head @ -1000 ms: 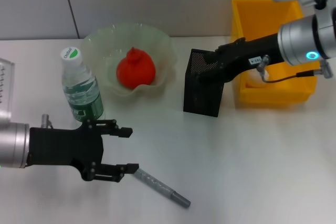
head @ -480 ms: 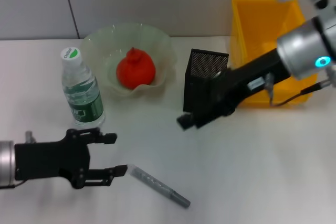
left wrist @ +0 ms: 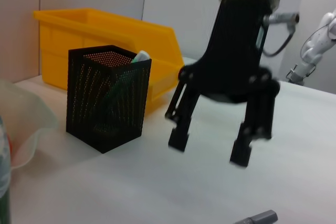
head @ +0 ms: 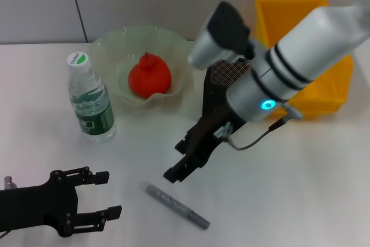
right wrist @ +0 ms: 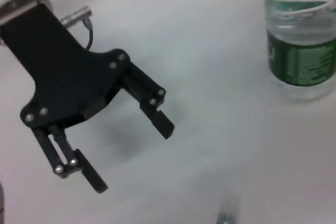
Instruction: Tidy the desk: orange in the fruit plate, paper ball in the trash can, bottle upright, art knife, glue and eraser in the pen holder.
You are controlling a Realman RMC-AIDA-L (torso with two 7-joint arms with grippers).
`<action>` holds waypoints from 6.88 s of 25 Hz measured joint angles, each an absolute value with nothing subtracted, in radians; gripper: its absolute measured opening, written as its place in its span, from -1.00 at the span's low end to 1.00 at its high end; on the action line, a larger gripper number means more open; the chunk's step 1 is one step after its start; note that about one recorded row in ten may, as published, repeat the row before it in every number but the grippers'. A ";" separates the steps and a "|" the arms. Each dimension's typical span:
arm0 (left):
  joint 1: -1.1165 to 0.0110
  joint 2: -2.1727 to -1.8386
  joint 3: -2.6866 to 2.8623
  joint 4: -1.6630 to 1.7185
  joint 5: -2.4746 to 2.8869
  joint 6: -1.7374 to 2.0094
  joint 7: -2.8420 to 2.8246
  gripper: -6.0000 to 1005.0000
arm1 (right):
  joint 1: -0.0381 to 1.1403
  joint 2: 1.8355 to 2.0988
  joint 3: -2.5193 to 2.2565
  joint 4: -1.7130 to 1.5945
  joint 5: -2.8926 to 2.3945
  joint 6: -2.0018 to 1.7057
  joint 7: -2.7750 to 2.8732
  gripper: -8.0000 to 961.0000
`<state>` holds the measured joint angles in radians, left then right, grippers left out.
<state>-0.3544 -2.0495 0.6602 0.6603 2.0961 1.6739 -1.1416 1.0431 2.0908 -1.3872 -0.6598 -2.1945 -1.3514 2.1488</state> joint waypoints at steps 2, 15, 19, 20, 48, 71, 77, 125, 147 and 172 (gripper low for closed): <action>-0.350 -2.049 0.656 0.659 2.095 1.676 -1.137 0.54 | 1.051 2.091 -1.463 -0.643 -2.147 -1.313 2.149 0.58; -0.357 -2.049 0.657 0.637 2.095 1.684 -1.136 0.54 | 1.030 2.092 -1.796 -0.692 -2.045 -1.235 2.143 0.58; -0.357 -2.049 0.656 0.637 2.095 1.687 -1.139 0.54 | 1.026 2.092 -1.839 -0.701 -2.045 -1.211 2.138 0.58; -0.357 -2.049 0.656 0.637 2.095 1.687 -1.139 0.54 | 1.026 2.092 -1.847 -0.704 -2.045 -1.208 2.137 0.57; -0.362 -2.056 0.656 0.633 2.084 1.680 -1.143 0.54 | 1.020 2.092 -1.935 -0.770 -2.079 -1.202 2.125 0.57; -0.364 -2.051 0.655 0.610 2.083 1.683 -1.132 0.54 | 1.025 2.092 -1.936 -0.767 -2.091 -1.206 2.134 -0.05; -0.365 -2.050 0.655 0.610 2.083 1.684 -1.137 0.54 | 1.026 2.092 -1.936 -0.766 -2.092 -1.207 2.134 -0.07; -0.381 -2.044 0.616 0.611 2.076 1.678 -1.141 0.54 | 1.018 2.083 -1.838 -0.815 -2.180 -1.279 2.137 -0.69; -0.378 -2.019 0.590 0.610 2.078 1.687 -1.141 0.54 | 0.637 2.078 -1.243 -1.205 -2.015 -1.430 1.948 -0.69; -0.371 -2.033 0.599 0.604 2.082 1.684 -1.140 0.54 | 0.631 2.071 -0.986 -0.858 -1.824 -1.174 1.659 -0.69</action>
<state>-0.3714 -2.0325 0.5986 0.6040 2.0815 1.6836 -1.1399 0.6306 2.0709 -0.9865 -0.8580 -1.8237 -1.1744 1.6585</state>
